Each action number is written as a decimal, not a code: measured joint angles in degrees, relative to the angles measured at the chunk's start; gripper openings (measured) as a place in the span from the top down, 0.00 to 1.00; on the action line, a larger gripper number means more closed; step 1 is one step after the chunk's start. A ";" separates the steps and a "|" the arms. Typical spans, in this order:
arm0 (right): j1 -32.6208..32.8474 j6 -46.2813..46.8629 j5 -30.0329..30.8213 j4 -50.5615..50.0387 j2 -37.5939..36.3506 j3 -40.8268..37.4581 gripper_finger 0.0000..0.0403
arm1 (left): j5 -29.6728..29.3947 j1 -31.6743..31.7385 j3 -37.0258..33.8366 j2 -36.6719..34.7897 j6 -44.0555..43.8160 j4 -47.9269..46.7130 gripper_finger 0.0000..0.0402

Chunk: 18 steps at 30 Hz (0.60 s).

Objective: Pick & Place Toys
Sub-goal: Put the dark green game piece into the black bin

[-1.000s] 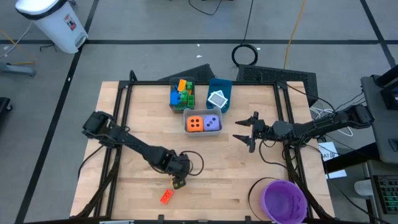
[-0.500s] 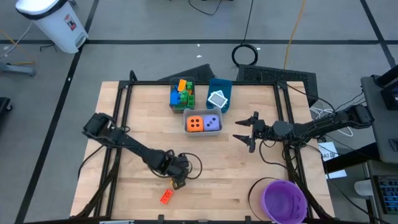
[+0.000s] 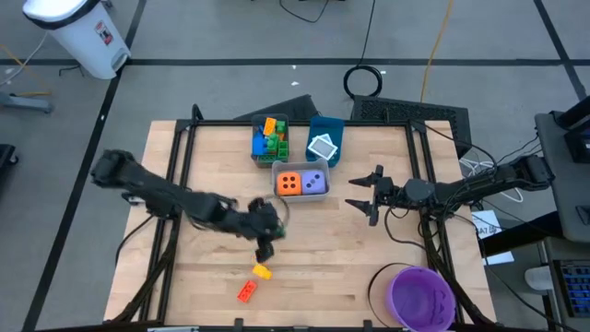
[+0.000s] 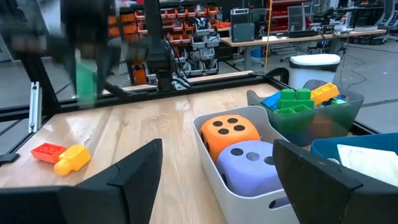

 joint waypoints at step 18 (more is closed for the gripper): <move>0.00 -0.02 0.01 -0.02 0.00 0.00 0.31 | -26.63 24.17 0.15 -15.34 15.65 6.54 0.76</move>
